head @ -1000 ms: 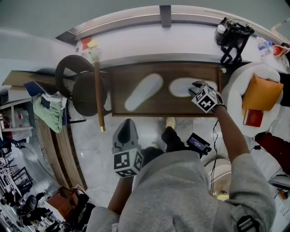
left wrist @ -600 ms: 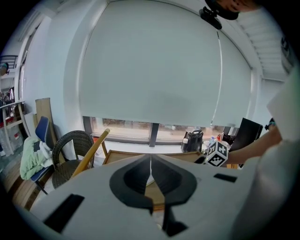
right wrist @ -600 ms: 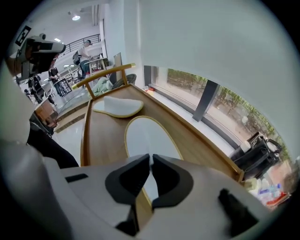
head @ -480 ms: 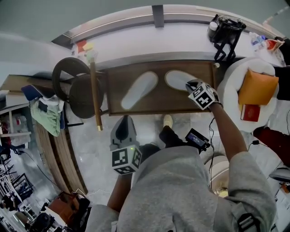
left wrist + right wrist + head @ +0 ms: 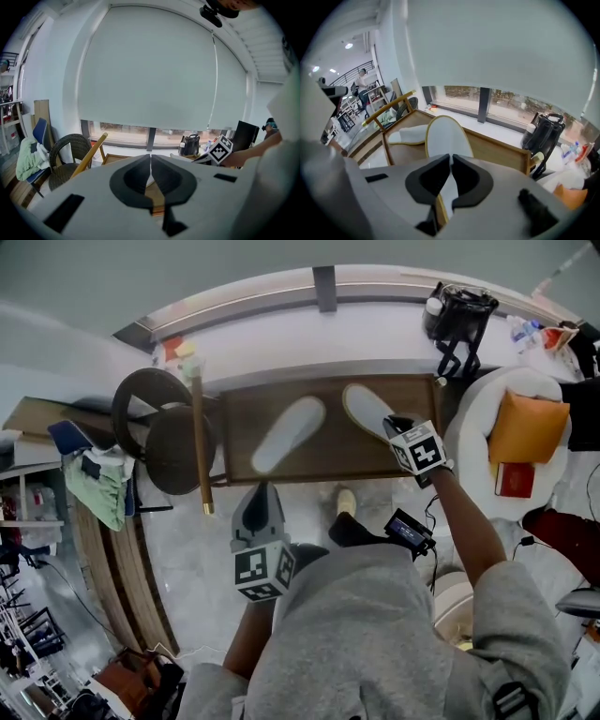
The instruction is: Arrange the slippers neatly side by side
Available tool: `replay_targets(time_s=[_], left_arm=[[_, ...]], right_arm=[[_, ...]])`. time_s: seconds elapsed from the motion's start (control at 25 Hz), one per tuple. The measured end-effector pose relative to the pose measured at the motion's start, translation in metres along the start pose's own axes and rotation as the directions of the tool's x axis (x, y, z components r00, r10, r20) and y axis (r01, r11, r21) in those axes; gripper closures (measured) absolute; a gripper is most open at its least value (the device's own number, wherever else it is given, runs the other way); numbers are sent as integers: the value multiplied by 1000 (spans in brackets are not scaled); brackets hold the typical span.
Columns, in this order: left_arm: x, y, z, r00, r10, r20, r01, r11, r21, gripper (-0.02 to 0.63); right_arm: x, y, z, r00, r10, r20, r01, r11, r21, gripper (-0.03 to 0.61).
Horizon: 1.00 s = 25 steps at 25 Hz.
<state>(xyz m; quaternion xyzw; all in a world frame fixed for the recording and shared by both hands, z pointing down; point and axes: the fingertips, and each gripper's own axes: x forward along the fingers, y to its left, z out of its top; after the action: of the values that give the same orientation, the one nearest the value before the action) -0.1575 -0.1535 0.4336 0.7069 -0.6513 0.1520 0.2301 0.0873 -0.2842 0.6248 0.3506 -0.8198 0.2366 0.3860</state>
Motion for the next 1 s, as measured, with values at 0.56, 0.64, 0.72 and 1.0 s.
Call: replay_targets(time_s=[0.56, 0.64, 0.72, 1.0], left_arm=[[-3, 1, 2, 1000, 5, 15, -5, 1000, 2, 594], [-3, 0, 1, 1000, 5, 13, -5, 1000, 1, 595], [-4, 0, 1, 1000, 8, 10, -8, 1000, 0, 595], [-8, 2, 1, 1000, 28, 8, -28, 1000, 4, 595]], right_arm=[[-21, -8, 15, 994, -92, 57, 44, 825, 563, 543], [-21, -9, 9, 989, -142, 43, 81, 760, 645, 543], [-17, -6, 4, 985, -170, 25, 99, 681, 726, 543], [28, 15, -20, 989, -122, -77, 133, 567, 813, 543]])
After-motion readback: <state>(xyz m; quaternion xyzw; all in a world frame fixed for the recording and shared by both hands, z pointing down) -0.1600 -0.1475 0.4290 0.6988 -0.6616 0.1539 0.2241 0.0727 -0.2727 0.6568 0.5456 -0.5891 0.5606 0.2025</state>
